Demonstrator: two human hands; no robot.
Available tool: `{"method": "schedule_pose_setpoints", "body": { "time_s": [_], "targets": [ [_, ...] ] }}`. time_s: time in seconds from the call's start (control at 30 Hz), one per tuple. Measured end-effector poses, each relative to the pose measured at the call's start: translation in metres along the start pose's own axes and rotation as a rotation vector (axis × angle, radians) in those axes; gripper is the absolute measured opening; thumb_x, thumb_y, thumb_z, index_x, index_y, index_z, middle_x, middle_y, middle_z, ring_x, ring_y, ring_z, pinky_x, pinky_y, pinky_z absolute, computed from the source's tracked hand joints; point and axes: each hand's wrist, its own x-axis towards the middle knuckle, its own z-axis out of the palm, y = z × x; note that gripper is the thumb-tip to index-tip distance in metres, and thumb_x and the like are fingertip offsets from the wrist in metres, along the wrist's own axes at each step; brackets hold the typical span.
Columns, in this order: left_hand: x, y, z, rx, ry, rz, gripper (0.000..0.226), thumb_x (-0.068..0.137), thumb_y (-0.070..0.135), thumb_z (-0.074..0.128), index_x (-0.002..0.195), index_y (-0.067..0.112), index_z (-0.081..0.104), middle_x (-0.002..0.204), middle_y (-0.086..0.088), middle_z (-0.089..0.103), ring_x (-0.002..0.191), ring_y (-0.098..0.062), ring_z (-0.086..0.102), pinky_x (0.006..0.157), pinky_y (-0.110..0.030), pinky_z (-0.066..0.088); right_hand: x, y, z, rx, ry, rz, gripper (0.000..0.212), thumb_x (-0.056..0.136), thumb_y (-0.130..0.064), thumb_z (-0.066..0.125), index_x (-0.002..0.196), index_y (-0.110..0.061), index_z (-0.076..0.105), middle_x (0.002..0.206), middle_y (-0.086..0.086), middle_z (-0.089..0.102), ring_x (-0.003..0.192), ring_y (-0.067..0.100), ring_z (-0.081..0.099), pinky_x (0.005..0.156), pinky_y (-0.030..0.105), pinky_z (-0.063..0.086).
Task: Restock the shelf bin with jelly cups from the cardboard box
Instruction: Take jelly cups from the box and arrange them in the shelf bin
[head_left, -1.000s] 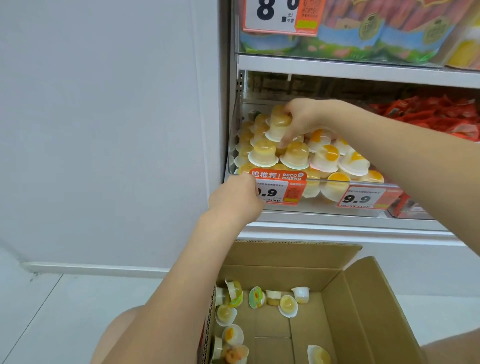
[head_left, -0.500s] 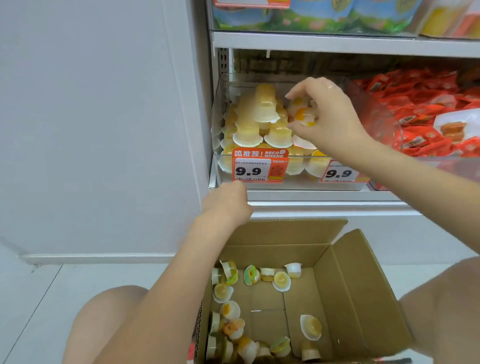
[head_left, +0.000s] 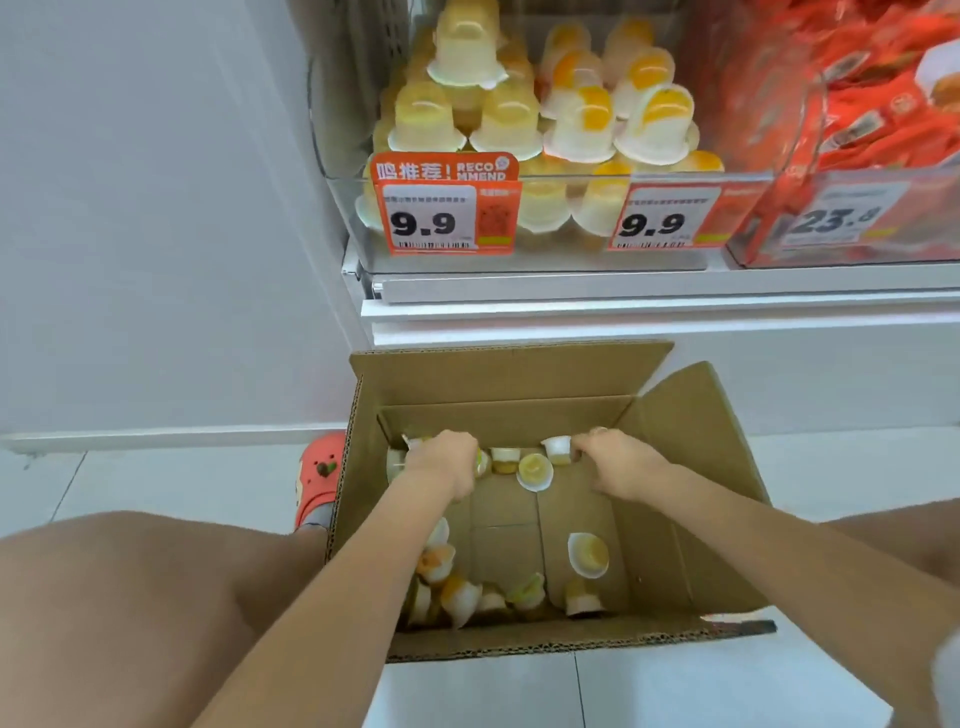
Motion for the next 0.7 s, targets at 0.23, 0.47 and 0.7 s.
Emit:
{"method": "schedule_pose_setpoints", "body": {
  "time_s": [0.23, 0.47, 0.7],
  "targets": [
    [0.059, -0.015, 0.074, -0.260, -0.039, -0.224, 0.039, 0.089, -0.001, 0.046, 0.126, 0.010, 0.050, 0.116, -0.011, 0.059, 0.106, -0.028, 0.058, 0.079, -0.033, 0.048, 0.053, 0.019, 0.085, 0.598, -0.066, 0.300, 0.056, 0.080, -0.014, 0.073, 0.129, -0.012, 0.045, 0.120, 0.006, 0.053, 0.109, 0.024, 0.054, 0.080, 0.025, 0.044],
    [0.081, -0.028, 0.107, -0.294, -0.034, -0.307, 0.037, 0.088, 0.003, 0.050, 0.124, 0.012, 0.048, 0.115, -0.012, 0.059, 0.108, -0.030, 0.057, 0.082, -0.037, 0.049, 0.082, 0.013, 0.123, 0.802, -0.075, 0.389, 0.038, 0.082, -0.012, 0.070, 0.115, -0.011, 0.052, 0.119, 0.008, 0.058, 0.108, 0.024, 0.056, 0.079, 0.027, 0.044],
    [0.052, -0.079, 0.134, -0.147, -0.146, -0.128, 0.053, 0.087, 0.032, 0.061, 0.138, 0.032, 0.045, 0.143, -0.004, 0.036, 0.130, -0.026, 0.033, 0.105, -0.035, 0.035, 0.067, -0.033, 0.158, 0.724, -0.380, 0.000, 0.045, 0.074, -0.019, 0.080, 0.112, -0.017, 0.057, 0.099, -0.004, 0.057, 0.093, 0.012, 0.052, 0.079, 0.024, 0.045]
  ]
}}
